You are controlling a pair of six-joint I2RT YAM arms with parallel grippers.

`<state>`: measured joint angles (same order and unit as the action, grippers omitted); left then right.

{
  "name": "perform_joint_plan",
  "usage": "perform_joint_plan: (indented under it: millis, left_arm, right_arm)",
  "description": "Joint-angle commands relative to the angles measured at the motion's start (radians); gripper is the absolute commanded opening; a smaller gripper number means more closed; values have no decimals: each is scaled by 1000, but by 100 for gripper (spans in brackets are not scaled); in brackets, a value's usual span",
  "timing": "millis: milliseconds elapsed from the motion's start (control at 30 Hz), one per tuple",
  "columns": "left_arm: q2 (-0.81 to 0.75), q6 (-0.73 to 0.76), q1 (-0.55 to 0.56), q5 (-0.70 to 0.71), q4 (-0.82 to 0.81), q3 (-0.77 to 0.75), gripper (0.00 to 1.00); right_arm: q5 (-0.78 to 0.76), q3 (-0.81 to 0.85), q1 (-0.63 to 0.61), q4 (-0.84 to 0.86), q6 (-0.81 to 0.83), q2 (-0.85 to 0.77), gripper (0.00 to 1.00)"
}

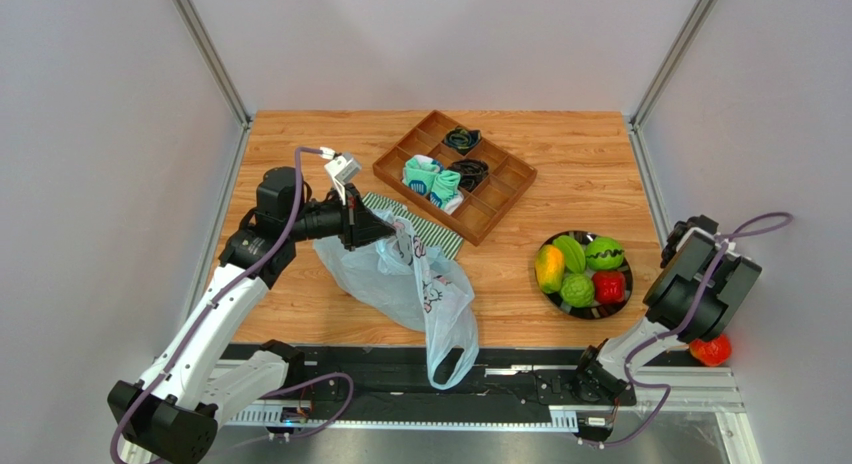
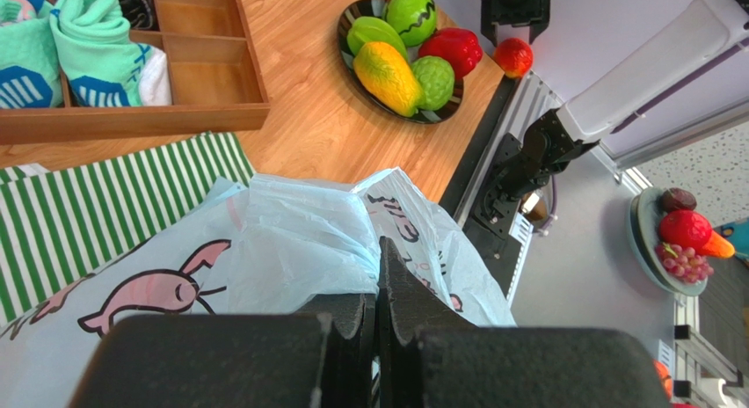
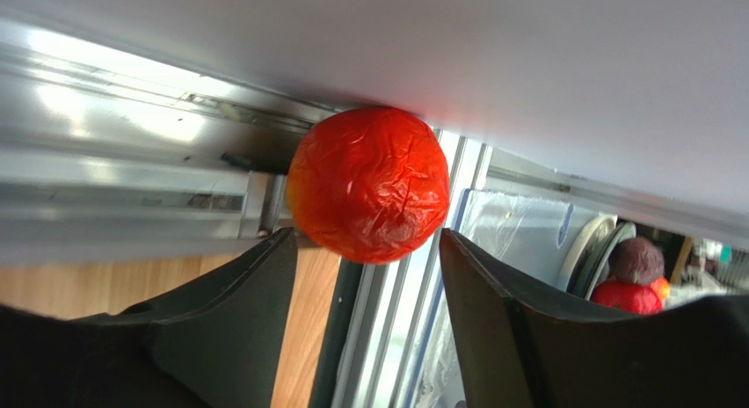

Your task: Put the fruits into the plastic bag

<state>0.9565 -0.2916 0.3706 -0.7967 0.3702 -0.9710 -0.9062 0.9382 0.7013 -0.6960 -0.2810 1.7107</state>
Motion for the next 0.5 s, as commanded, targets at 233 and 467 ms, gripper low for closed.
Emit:
perform_joint_plan:
  millis: [233, 467]
  left_arm:
    - [-28, -44, -6, -65, -92, 25, 0]
    - [-61, -84, -6, -110, -145, 48, 0]
  right_arm:
    - [490, -33, -68, 106, 74, -486, 100]
    - [687, -105, 159, 104, 86, -476, 99]
